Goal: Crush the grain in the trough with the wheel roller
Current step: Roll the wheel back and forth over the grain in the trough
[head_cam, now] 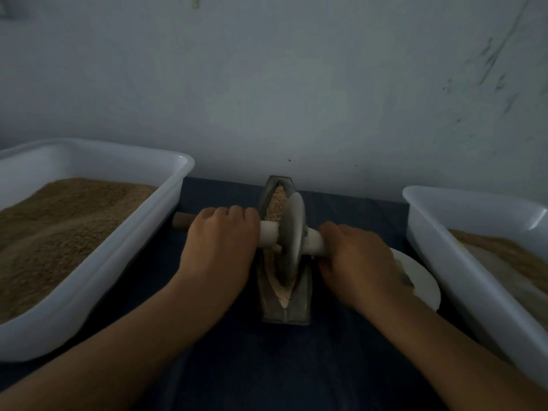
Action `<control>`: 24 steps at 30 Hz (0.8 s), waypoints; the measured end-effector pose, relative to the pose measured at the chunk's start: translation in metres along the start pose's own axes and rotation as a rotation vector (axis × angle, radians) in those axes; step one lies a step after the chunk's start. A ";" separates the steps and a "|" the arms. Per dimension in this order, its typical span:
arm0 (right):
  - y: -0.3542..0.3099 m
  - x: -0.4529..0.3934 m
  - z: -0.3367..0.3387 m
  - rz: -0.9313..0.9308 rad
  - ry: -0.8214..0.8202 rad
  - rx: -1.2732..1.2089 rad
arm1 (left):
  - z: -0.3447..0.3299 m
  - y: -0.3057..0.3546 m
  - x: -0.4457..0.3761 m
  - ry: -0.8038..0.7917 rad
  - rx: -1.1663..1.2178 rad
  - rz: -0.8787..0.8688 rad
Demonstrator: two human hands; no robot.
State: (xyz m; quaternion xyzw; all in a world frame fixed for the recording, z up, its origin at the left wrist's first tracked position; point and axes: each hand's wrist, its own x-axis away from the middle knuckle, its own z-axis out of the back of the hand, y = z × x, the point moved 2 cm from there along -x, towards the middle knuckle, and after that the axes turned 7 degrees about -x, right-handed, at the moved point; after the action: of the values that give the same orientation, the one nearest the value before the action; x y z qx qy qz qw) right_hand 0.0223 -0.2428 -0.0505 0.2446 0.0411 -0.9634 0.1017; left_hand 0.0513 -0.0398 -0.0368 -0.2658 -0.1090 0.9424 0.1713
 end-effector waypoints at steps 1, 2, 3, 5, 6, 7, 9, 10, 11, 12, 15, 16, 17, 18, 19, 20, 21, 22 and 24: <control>-0.001 0.005 0.003 0.001 0.002 0.000 | 0.004 0.001 0.005 0.013 -0.004 -0.010; -0.003 0.008 0.005 0.002 0.010 0.009 | 0.006 0.001 0.008 0.019 -0.001 -0.017; -0.004 0.011 0.007 0.000 0.019 0.018 | 0.008 0.000 0.009 0.016 0.003 -0.021; -0.005 0.010 0.006 0.001 0.027 0.025 | 0.008 -0.001 0.009 -0.002 0.012 -0.014; -0.005 0.007 0.004 0.005 0.031 0.025 | 0.006 -0.001 0.008 -0.009 0.013 -0.006; -0.005 0.003 0.001 0.009 0.036 0.029 | 0.003 -0.001 0.005 -0.013 0.014 0.005; -0.002 -0.008 -0.006 0.013 0.052 0.048 | -0.007 -0.003 -0.003 -0.031 0.035 0.029; 0.000 -0.015 -0.011 0.014 0.056 0.066 | -0.014 -0.004 -0.008 -0.048 0.058 0.036; 0.003 -0.023 -0.014 0.014 0.054 0.091 | -0.021 -0.006 -0.015 -0.062 0.079 0.038; 0.006 -0.031 -0.018 0.016 0.047 0.118 | -0.028 -0.007 -0.022 -0.066 0.095 0.040; 0.017 -0.058 -0.030 0.006 0.012 0.144 | -0.045 -0.010 -0.046 -0.057 0.131 0.058; 0.020 -0.067 -0.033 -0.004 0.004 0.140 | -0.050 -0.010 -0.054 -0.050 0.130 0.063; 0.024 -0.075 -0.036 -0.014 0.003 0.136 | -0.053 -0.011 -0.062 -0.040 0.126 0.067; 0.028 -0.083 -0.039 -0.023 0.003 0.133 | -0.056 -0.012 -0.070 -0.031 0.128 0.071; 0.031 -0.089 -0.041 -0.034 0.002 0.128 | -0.058 -0.012 -0.077 -0.026 0.135 0.075; 0.034 -0.094 -0.044 -0.046 -0.005 0.117 | -0.059 -0.013 -0.084 -0.025 0.141 0.079; 0.037 -0.098 -0.046 -0.061 -0.016 0.100 | -0.060 -0.013 -0.089 -0.023 0.141 0.080; 0.039 -0.101 -0.048 -0.078 -0.030 0.076 | -0.060 -0.013 -0.092 -0.017 0.133 0.076; 0.042 -0.100 -0.052 -0.112 -0.053 0.025 | -0.059 -0.011 -0.094 0.017 0.096 0.061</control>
State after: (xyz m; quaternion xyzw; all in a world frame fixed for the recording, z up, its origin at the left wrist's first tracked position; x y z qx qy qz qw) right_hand 0.1415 -0.2598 -0.0491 0.2178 0.0400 -0.9741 0.0458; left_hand 0.1612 -0.0587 -0.0390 -0.2685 -0.0539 0.9491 0.1559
